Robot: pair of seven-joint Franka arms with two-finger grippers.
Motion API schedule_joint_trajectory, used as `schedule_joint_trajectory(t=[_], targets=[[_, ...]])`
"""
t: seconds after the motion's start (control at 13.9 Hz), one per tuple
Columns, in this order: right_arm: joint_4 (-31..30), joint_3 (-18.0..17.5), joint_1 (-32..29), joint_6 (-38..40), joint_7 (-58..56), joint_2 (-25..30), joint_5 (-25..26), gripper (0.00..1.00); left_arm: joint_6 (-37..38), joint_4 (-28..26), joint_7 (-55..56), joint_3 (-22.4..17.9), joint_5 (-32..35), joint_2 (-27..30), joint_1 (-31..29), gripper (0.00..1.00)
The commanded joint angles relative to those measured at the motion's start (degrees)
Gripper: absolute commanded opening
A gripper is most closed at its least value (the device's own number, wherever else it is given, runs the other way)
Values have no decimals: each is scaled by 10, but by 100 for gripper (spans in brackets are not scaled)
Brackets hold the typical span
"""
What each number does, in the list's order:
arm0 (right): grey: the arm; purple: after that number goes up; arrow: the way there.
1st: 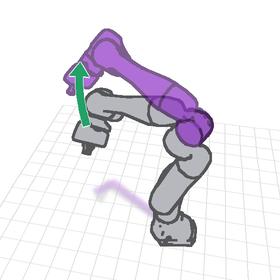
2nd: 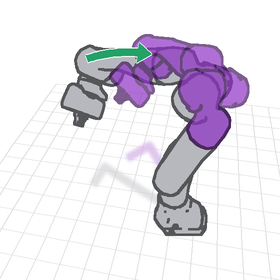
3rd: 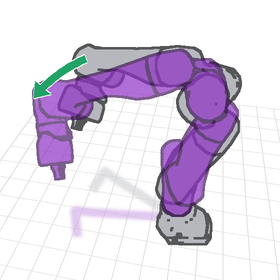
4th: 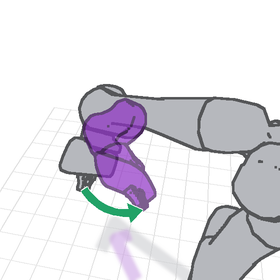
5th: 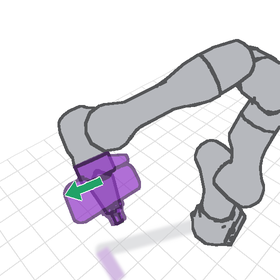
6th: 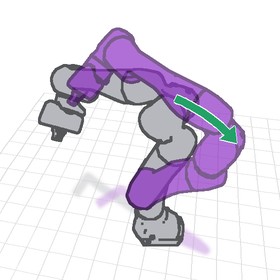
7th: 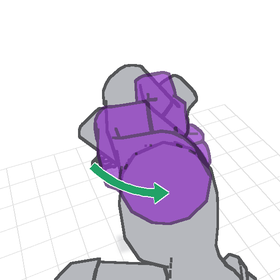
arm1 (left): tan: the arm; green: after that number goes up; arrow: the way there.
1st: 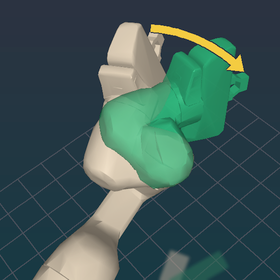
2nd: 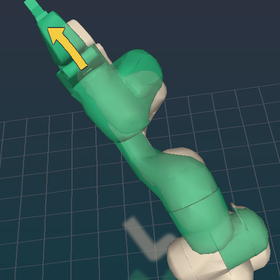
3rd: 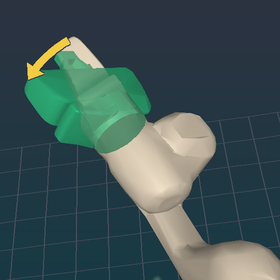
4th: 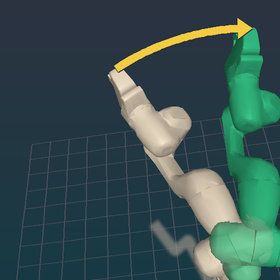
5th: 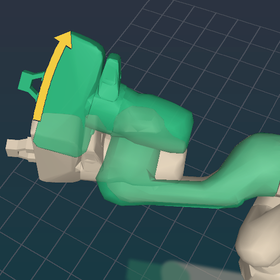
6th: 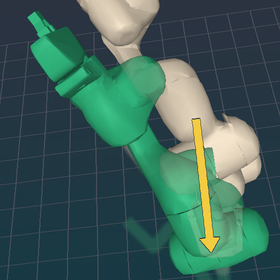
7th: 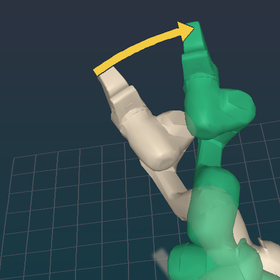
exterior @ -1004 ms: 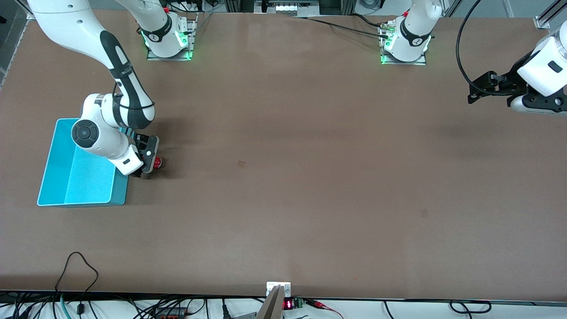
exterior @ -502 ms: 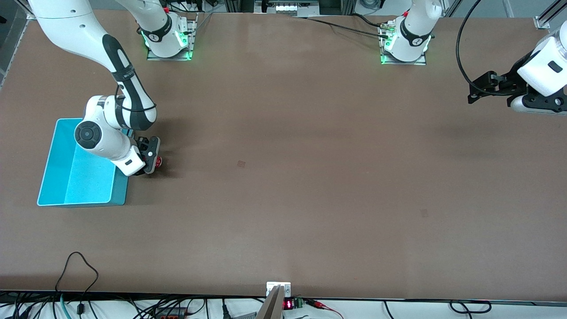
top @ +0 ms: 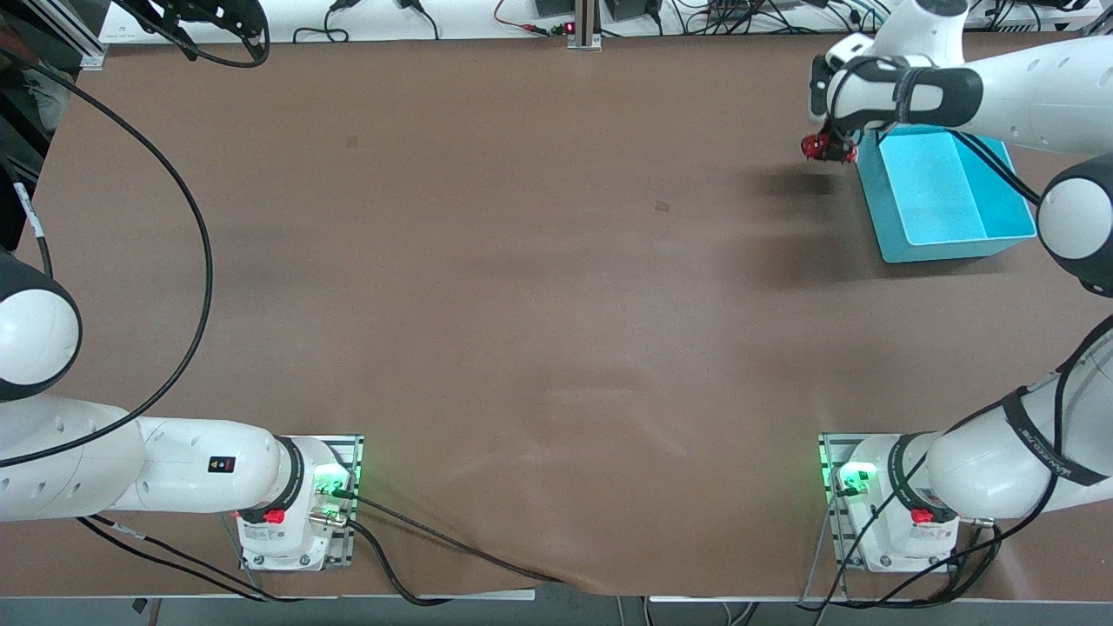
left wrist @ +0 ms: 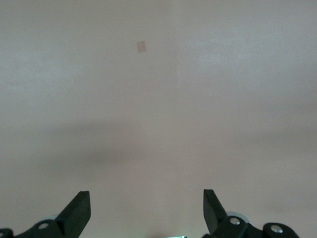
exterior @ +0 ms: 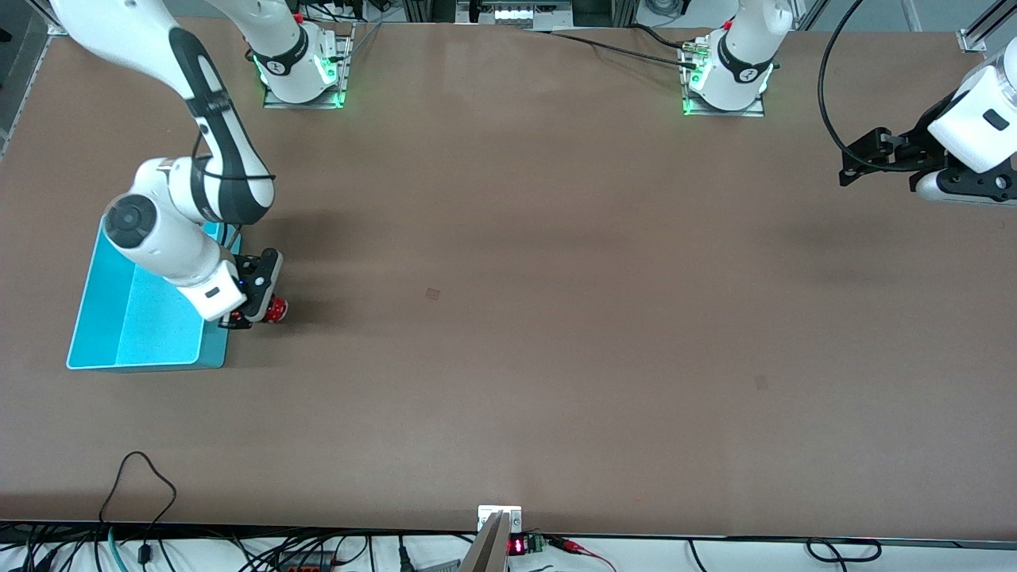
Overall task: Wind red beetle toy and store in blue box
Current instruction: 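Close the right gripper around the red car, then lift the car with the right gripper and lower it into the box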
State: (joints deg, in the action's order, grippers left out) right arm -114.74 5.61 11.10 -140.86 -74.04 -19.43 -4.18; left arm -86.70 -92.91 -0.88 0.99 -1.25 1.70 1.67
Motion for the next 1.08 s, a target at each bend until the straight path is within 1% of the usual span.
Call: schedule_joint_trajectory(t=[0.0,0.14,0.22,0.36,0.5,0.57,0.65,0.79,0.86,1.0], targets=[[5,-5,-3,6,112,25,-10,25,7,19,-4,1,-6,-9,-2,100],[4,-3,-17,14,235,36,-14,25,7,19,-4,1,-6,-9,-2,100],[4,-2,-38,14,289,38,-14,25,7,19,-4,1,-6,-9,-2,100],[4,-2,-76,14,339,36,-14,25,7,18,-4,1,-6,-9,-2,100],[4,-2,-98,14,396,38,-14,25,7,19,-4,1,-6,-9,-2,100],[5,-1,-112,14,439,38,-15,24,7,19,-4,1,-6,-9,-2,100],[4,-1,-129,16,472,38,-15,16,7,19,-4,1,-6,-9,-2,100],[4,-1,-168,34,481,32,-19,12,7,19,-4,2,-6,-9,-1,100],[2,-2,-182,34,481,28,-19,11,7,19,-4,1,-6,-9,-1,100],[-2,-2,-210,40,483,16,-19,7,7,19,-4,1,-6,-9,-1,100]])
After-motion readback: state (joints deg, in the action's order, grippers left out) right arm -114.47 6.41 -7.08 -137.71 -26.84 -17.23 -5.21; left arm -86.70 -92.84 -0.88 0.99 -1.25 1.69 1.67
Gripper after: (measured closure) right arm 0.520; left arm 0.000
